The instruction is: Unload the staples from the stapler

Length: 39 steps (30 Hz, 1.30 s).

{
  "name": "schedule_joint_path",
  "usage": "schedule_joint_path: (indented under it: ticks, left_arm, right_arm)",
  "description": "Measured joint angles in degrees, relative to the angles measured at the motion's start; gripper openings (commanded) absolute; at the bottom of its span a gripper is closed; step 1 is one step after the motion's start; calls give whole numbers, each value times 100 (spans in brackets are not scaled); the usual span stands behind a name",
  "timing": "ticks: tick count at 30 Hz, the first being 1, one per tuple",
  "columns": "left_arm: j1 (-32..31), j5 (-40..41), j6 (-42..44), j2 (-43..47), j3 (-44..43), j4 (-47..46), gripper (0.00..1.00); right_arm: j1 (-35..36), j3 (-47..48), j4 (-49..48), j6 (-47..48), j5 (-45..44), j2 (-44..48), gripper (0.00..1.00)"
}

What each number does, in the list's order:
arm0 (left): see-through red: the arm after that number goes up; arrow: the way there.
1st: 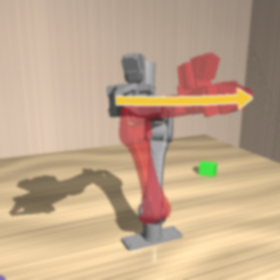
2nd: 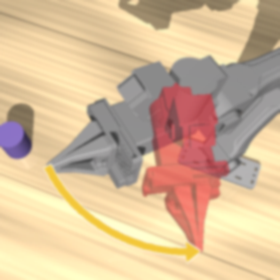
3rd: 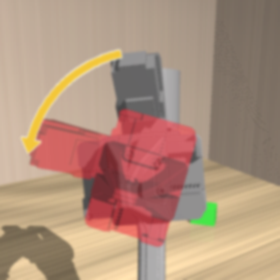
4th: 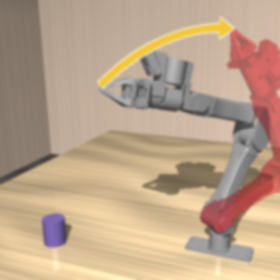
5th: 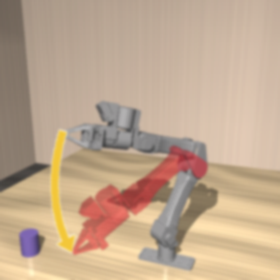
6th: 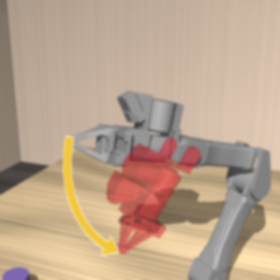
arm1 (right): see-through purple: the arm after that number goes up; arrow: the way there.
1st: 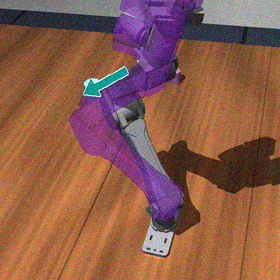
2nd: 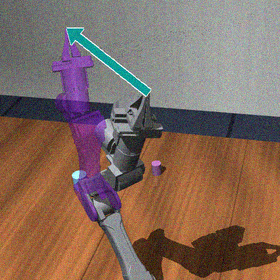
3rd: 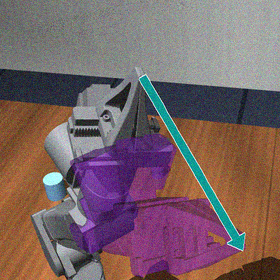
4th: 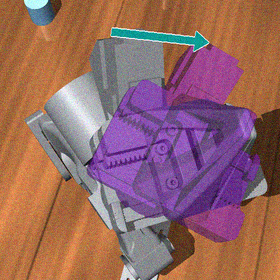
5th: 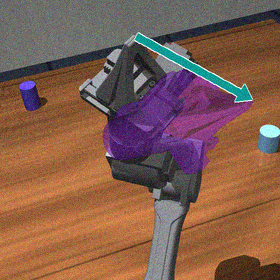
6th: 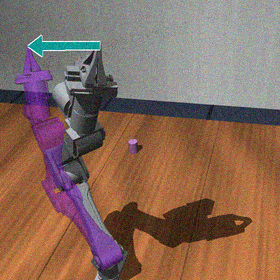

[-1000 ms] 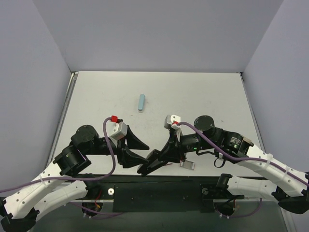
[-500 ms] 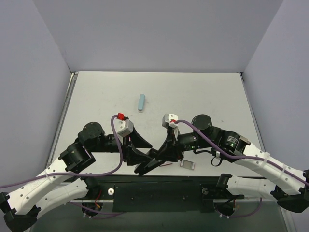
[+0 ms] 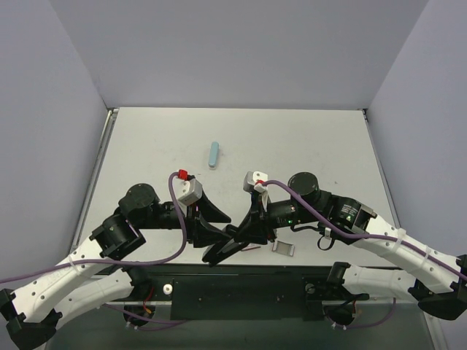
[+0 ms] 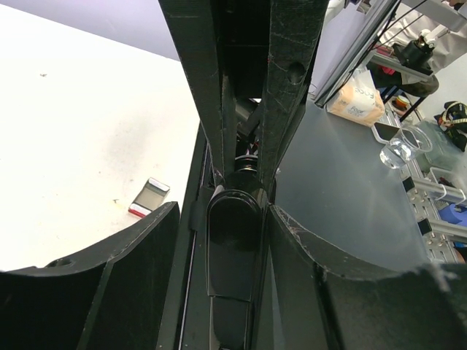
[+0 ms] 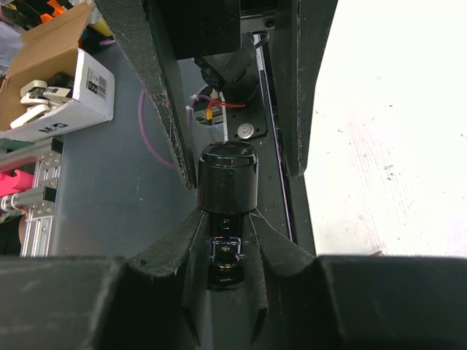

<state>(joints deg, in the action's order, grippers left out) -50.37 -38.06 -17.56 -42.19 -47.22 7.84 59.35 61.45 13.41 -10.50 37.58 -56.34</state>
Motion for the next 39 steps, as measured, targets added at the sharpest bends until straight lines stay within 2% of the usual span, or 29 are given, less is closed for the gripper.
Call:
schedule_joint_path:
  ticks: [10,14,17,19,22,31,39]
  left_arm:
    - [-17,-50,-24,-11,26,-160,60]
    - [-31,-133,-24,-48,26,-164,56]
    - [-50,-221,-42,-66,28,-168,43]
    - [-59,-313,-72,-63,39,-201,32]
    - [-66,-380,-107,-63,46,-216,0]
    - [-66,-385,-173,57,129,-348,0]
    - [-114,-240,-258,179,195,-507,0]
  right_arm:
    - [0,0,-50,0,42,0,0]
    - [0,0,-103,0,92,0,0]
    - [0,0,-120,2,127,0,0]
    - [0,0,-122,4,140,0,0]
    - [0,0,-122,11,186,0,0]
    - [7,-20,-168,20,210,39,0]
    - [42,-507,-785,-31,125,387,0]
